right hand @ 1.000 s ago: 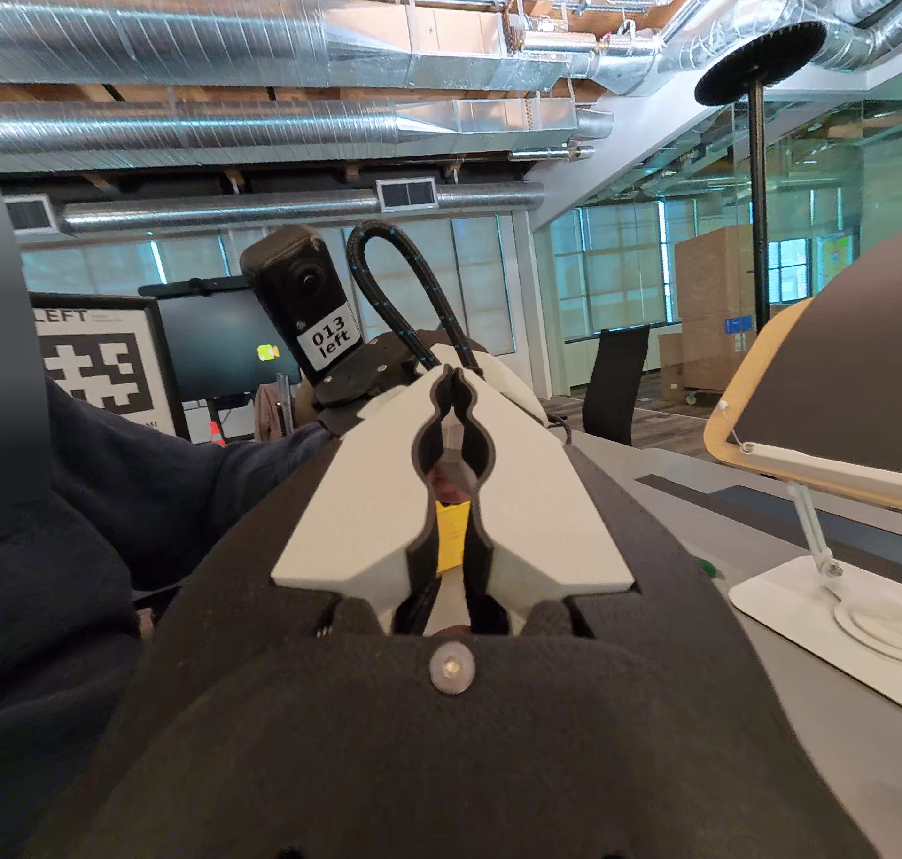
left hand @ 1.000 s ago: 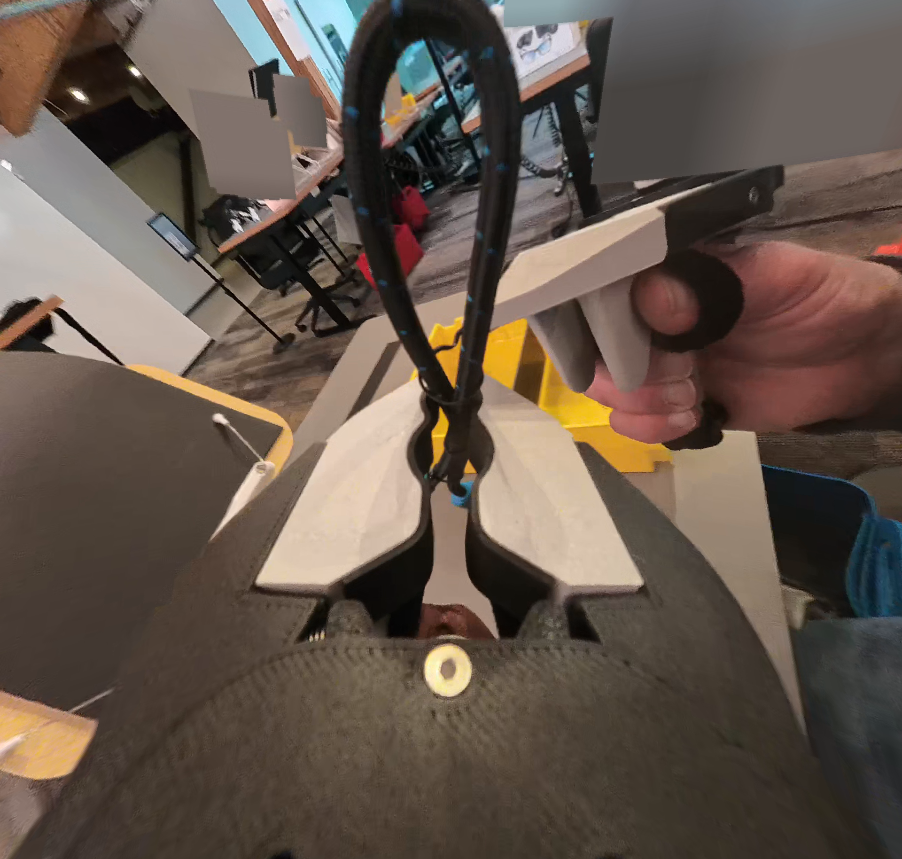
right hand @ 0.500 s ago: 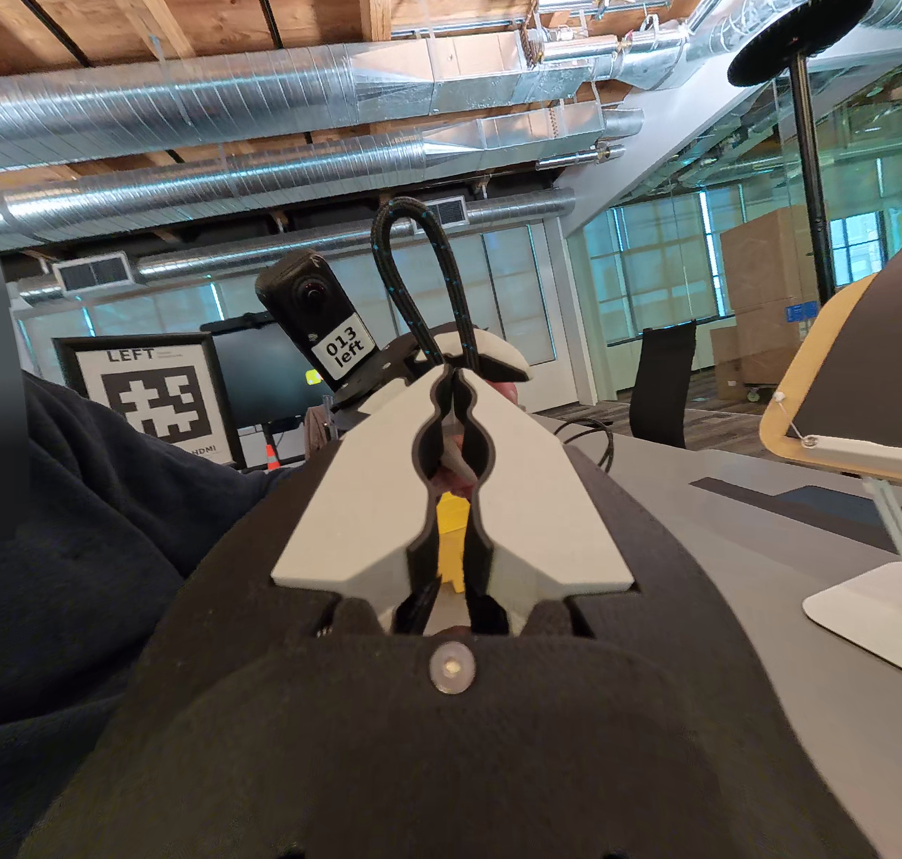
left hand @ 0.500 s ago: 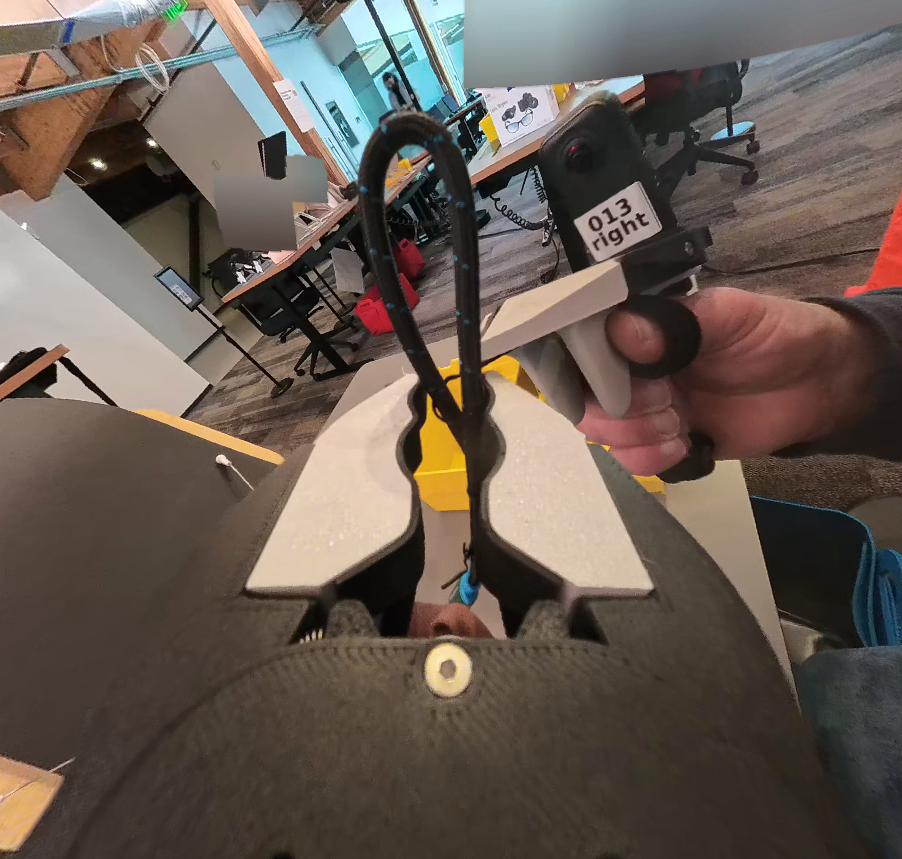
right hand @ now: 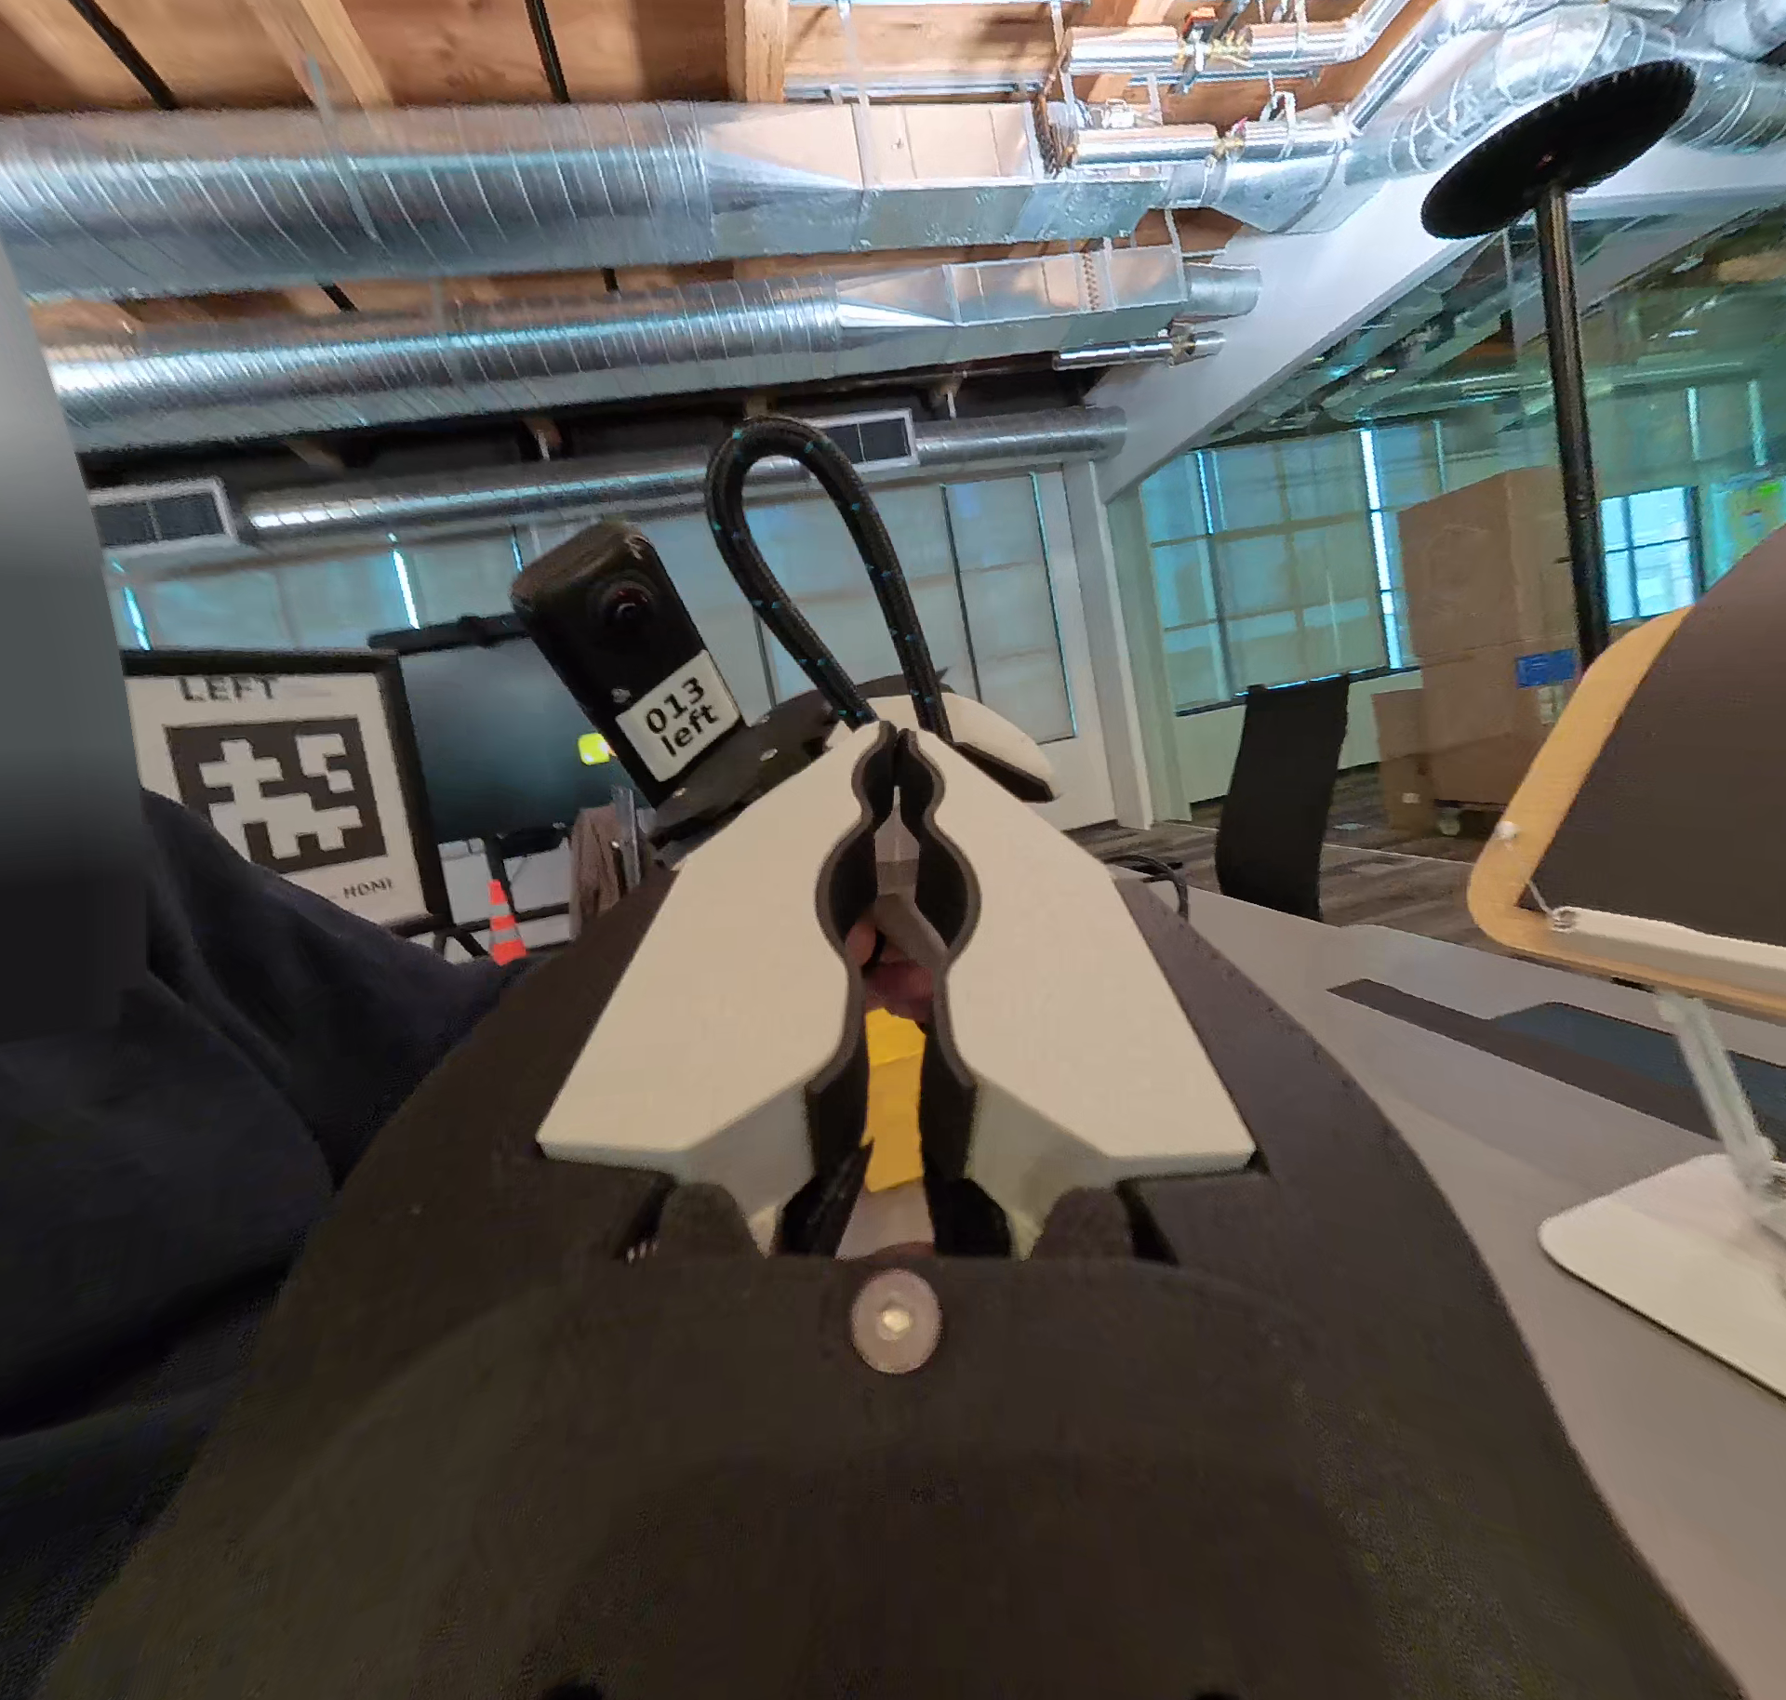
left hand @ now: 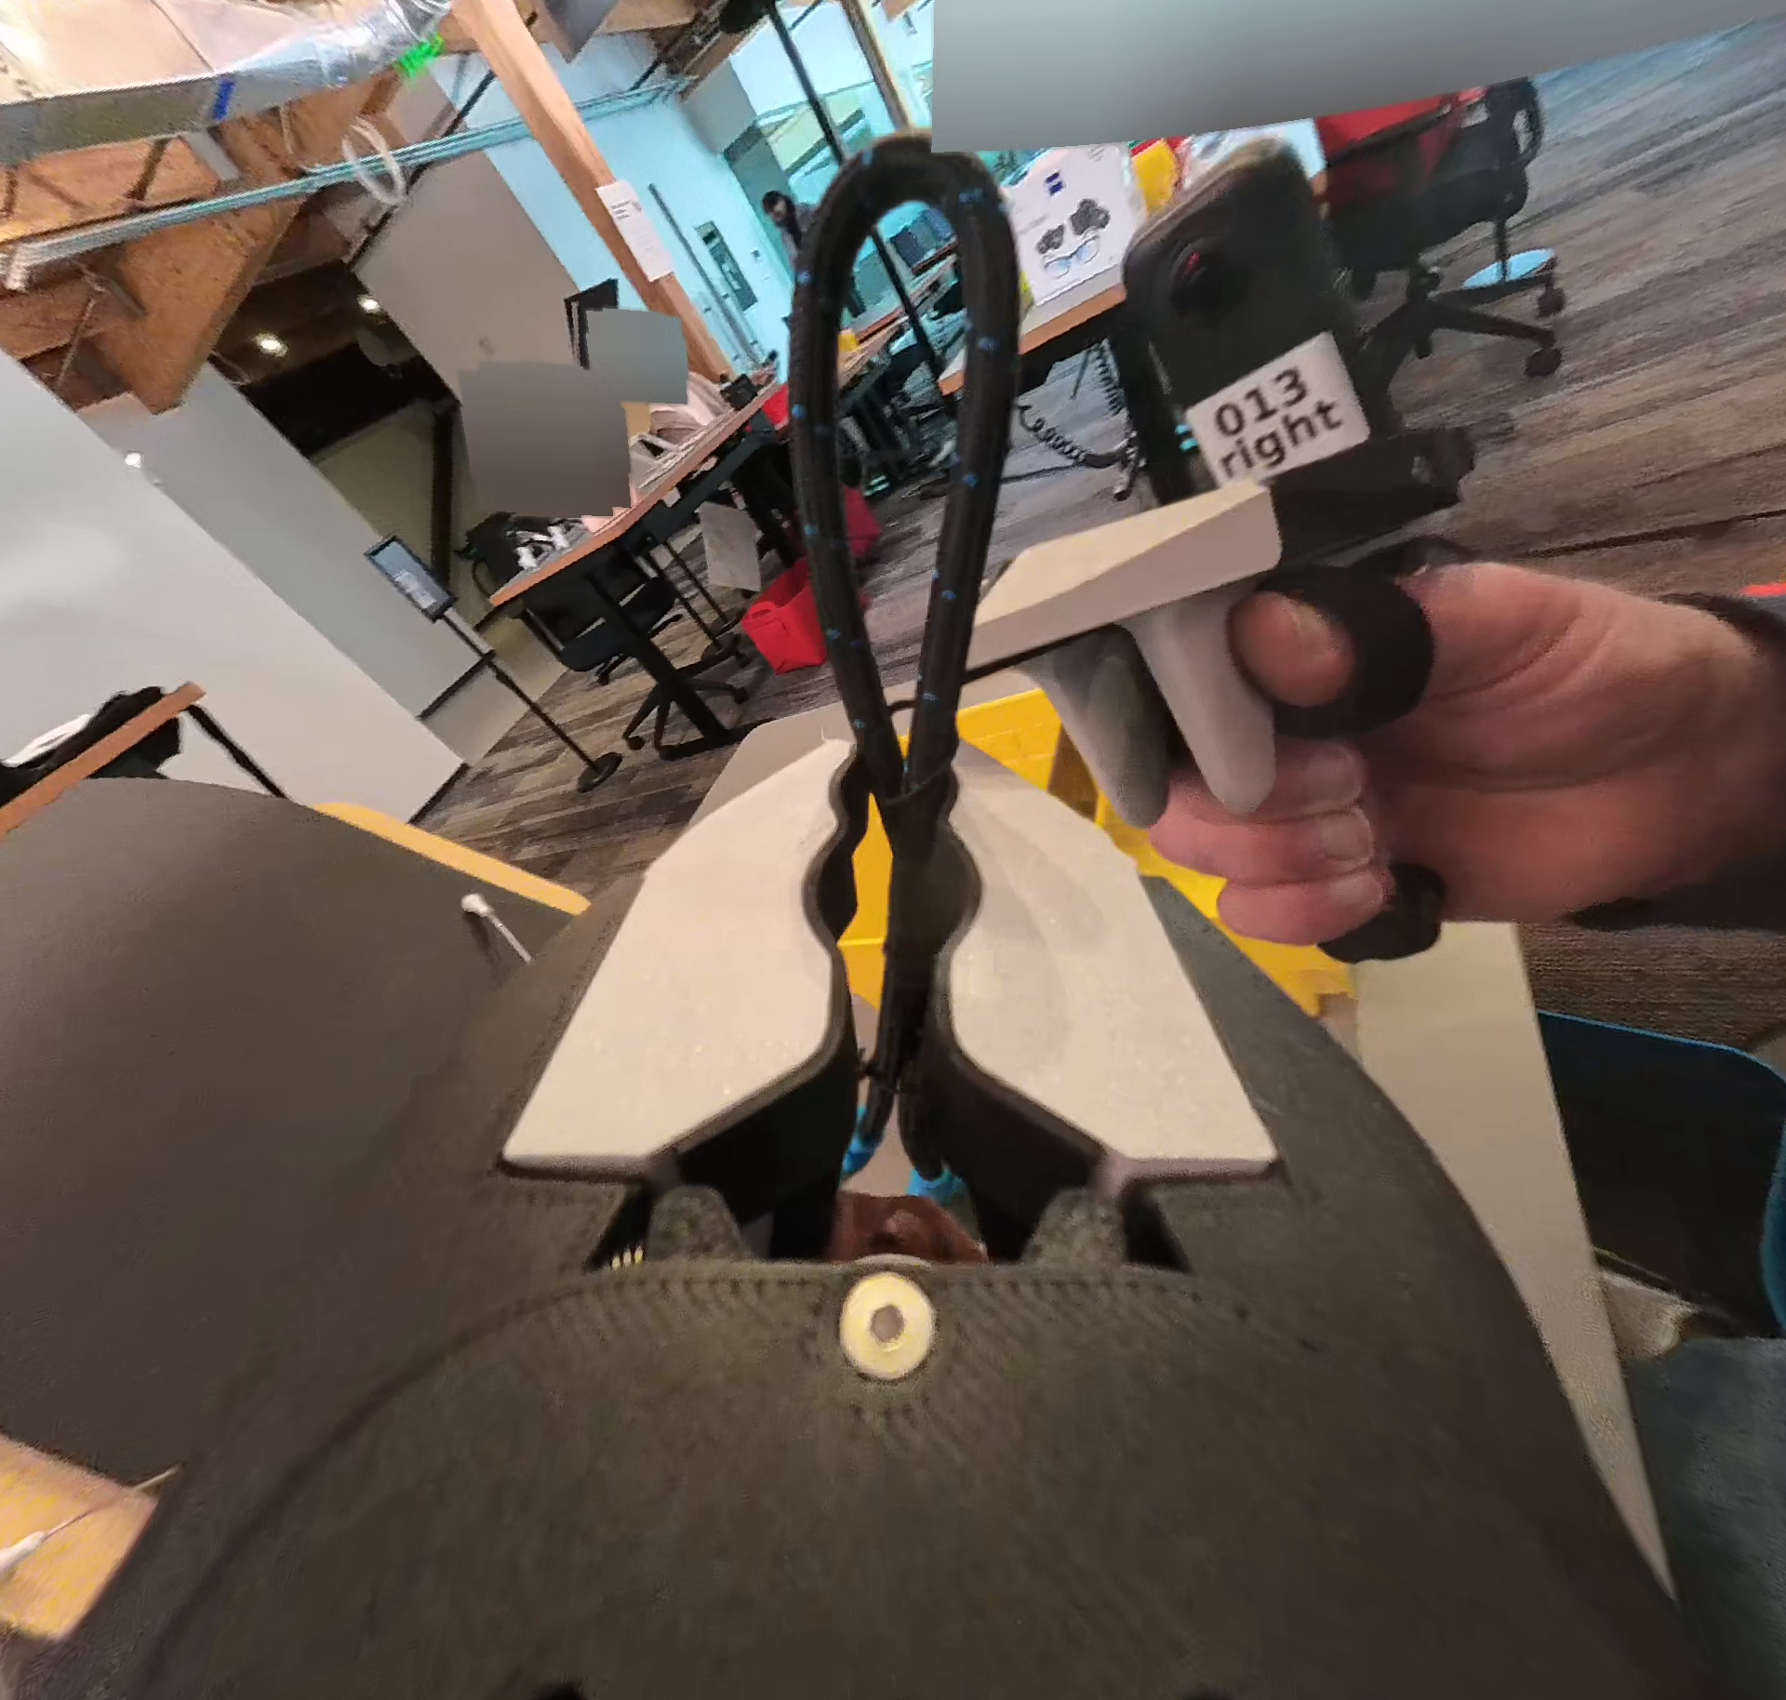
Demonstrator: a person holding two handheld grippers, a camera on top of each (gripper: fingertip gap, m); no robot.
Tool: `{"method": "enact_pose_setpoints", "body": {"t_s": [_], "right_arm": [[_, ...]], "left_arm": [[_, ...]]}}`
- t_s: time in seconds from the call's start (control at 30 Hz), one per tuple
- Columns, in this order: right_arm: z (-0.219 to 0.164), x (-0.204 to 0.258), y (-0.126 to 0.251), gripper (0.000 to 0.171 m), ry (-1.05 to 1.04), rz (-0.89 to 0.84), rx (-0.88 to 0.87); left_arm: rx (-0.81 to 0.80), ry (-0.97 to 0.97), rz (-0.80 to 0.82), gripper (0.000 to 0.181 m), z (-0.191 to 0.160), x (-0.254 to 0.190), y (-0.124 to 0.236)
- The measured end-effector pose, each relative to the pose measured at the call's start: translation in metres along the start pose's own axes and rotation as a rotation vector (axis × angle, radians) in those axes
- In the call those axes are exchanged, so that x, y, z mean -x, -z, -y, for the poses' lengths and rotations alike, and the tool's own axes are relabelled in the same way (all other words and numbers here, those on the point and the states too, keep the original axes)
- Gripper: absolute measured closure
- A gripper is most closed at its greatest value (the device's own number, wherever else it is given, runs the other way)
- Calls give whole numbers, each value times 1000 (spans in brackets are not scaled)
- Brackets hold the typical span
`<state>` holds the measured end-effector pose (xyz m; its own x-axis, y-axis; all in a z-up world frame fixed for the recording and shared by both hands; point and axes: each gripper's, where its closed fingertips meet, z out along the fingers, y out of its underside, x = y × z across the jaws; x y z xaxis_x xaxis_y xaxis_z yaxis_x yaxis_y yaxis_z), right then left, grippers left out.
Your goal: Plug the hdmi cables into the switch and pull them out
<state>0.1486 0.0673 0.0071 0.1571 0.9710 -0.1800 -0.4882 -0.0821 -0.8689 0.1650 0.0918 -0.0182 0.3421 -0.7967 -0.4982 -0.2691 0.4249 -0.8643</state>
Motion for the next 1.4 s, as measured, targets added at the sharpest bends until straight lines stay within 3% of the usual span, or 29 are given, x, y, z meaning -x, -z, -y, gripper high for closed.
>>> {"method": "enact_pose_setpoints", "body": {"t_s": [0.47,0.6,0.87,1.13,1.4], "right_arm": [[-3,-5,4,156,365,-124,195],[-4,2,0,168,332,-44,166],[-4,1,0,171,308,-21,167],[11,9,-4,171,99,62,0],[12,7,0,171,19,106,-81]], "left_arm": [[50,-84,14,172,-1,-3,2],[35,-43,-6,172,1,-6,0],[28,3,-41,172,1,-8,-1],[-94,131,-44,173,17,-8,0],[-183,445,-246,169,24,-20,5]]}}
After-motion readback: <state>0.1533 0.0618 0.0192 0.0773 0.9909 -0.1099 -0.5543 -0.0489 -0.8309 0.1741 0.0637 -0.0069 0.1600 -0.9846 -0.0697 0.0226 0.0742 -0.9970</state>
